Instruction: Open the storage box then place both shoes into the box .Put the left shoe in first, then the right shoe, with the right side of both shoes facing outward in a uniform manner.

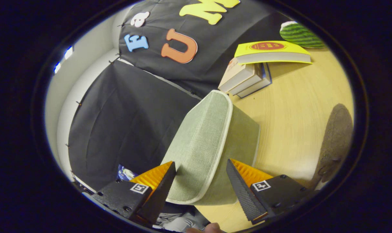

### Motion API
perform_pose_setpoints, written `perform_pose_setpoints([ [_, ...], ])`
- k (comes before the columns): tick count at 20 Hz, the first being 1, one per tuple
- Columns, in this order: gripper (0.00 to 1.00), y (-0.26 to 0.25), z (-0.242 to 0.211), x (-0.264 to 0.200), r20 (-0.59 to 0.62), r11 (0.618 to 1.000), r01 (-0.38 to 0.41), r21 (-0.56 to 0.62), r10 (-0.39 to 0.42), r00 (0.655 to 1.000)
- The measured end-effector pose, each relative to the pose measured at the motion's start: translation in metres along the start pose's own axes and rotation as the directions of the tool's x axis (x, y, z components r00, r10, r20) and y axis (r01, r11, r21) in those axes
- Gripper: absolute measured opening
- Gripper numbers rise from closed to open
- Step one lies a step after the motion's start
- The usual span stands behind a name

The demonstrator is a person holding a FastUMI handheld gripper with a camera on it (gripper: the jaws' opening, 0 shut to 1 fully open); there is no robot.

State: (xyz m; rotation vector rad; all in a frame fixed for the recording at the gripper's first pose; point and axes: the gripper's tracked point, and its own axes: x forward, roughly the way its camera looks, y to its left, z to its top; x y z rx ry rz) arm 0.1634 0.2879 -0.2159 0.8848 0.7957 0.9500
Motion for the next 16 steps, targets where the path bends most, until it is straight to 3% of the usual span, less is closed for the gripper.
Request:
perform_pose_setpoints([
  [5,0.95,0.016,-0.006,0.006,-0.032,0.988,-0.081,0.131,0.086,0.996],
  [8,0.85,0.015,0.002,-0.002,-0.009,0.993,-0.052,0.108,0.054,0.999],
  [12,0.54,0.044,0.016,-0.022,0.051,0.996,-0.087,0.023,0.085,0.995],
  [16,0.19,0.063,0.018,-0.028,0.070,0.992,0.002,-0.125,0.006,0.997],
])
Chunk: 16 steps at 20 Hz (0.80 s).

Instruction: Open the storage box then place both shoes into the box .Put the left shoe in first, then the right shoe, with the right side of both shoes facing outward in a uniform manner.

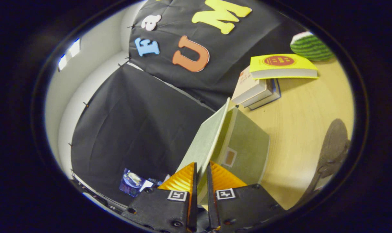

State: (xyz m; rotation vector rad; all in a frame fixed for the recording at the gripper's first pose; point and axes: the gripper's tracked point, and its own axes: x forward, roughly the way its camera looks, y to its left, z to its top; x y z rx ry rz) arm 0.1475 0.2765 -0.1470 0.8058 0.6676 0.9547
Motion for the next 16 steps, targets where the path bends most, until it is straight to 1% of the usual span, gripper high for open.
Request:
perform_pose_setpoints([
  [3,0.12,0.020,-0.001,0.002,-0.005,0.999,0.016,-0.042,-0.016,1.000],
  [5,0.12,0.041,0.005,0.004,0.000,0.998,0.006,-0.056,-0.006,1.000],
  [8,0.11,0.081,0.018,0.011,0.022,0.993,0.003,-0.117,0.000,1.000],
  [11,0.12,0.119,0.015,0.030,-0.001,0.972,0.035,-0.234,-0.037,0.999],
  [14,0.12,0.155,0.005,0.057,-0.022,0.942,0.035,-0.333,-0.045,0.999],
  [16,0.13,0.179,-0.001,0.076,-0.029,0.931,0.025,-0.363,-0.038,0.999],
])
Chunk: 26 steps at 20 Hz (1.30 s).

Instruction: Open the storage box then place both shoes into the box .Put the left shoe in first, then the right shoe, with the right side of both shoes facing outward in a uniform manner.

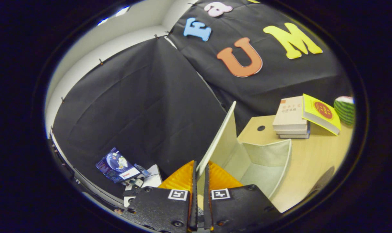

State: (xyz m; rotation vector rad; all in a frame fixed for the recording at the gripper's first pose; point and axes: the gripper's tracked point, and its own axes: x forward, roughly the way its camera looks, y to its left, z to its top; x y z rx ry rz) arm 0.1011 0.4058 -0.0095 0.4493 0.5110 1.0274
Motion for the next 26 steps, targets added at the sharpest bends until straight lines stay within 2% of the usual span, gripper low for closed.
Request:
perform_pose_setpoints([
  [4,0.19,0.037,-0.001,0.035,-0.037,0.995,0.000,-0.097,-0.003,0.999],
  [7,0.28,0.050,-0.007,0.047,-0.055,0.987,0.030,-0.159,-0.039,0.998],
  [11,1.00,0.052,-0.003,0.057,-0.025,0.962,0.079,-0.261,-0.088,0.996],
  [15,1.00,0.060,-0.003,0.053,-0.004,0.953,0.082,-0.290,-0.087,0.996],
  [17,1.00,0.053,0.002,0.045,0.024,0.948,0.113,-0.296,-0.111,0.994],
  [21,1.00,0.023,0.011,0.004,0.082,0.932,0.220,-0.288,-0.205,0.975],
  [26,1.00,-0.024,0.023,-0.087,0.139,0.886,0.392,-0.246,-0.368,0.919],
])
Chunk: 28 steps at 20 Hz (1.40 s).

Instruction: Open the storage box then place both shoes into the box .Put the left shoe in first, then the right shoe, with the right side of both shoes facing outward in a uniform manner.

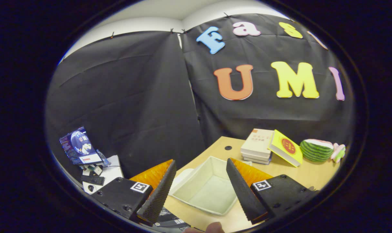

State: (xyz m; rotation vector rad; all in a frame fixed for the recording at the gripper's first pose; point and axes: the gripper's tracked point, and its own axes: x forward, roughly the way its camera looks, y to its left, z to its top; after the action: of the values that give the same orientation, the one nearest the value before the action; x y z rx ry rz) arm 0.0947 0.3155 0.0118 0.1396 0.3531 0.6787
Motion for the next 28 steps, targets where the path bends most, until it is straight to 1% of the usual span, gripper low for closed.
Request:
perform_pose_setpoints([
  [2,1.00,-0.043,-0.005,-0.027,-0.008,0.996,0.093,0.004,-0.093,0.996],
  [4,0.99,-0.084,-0.015,-0.053,-0.031,0.983,0.184,0.020,-0.183,0.983],
  [7,1.00,-0.144,-0.043,-0.080,-0.096,0.953,0.303,0.031,-0.298,0.950],
  [10,1.00,-0.195,-0.083,-0.096,-0.191,0.925,0.378,0.021,-0.368,0.910],
  [13,1.00,-0.224,-0.141,-0.093,-0.346,0.924,0.378,0.060,-0.336,0.876],
  [16,1.00,-0.247,-0.191,-0.083,-0.493,0.914,0.393,0.103,-0.296,0.818],
  [20,1.00,-0.273,-0.243,-0.060,-0.620,0.891,0.427,0.154,-0.250,0.744],
  [25,0.99,-0.290,-0.289,-0.043,-0.726,0.884,0.450,0.125,-0.228,0.649],
  [26,0.99,-0.293,-0.294,-0.038,-0.738,0.880,0.455,0.136,-0.216,0.640],
  [28,0.98,-0.293,-0.299,-0.026,-0.740,0.870,0.456,0.187,-0.180,0.648],
])
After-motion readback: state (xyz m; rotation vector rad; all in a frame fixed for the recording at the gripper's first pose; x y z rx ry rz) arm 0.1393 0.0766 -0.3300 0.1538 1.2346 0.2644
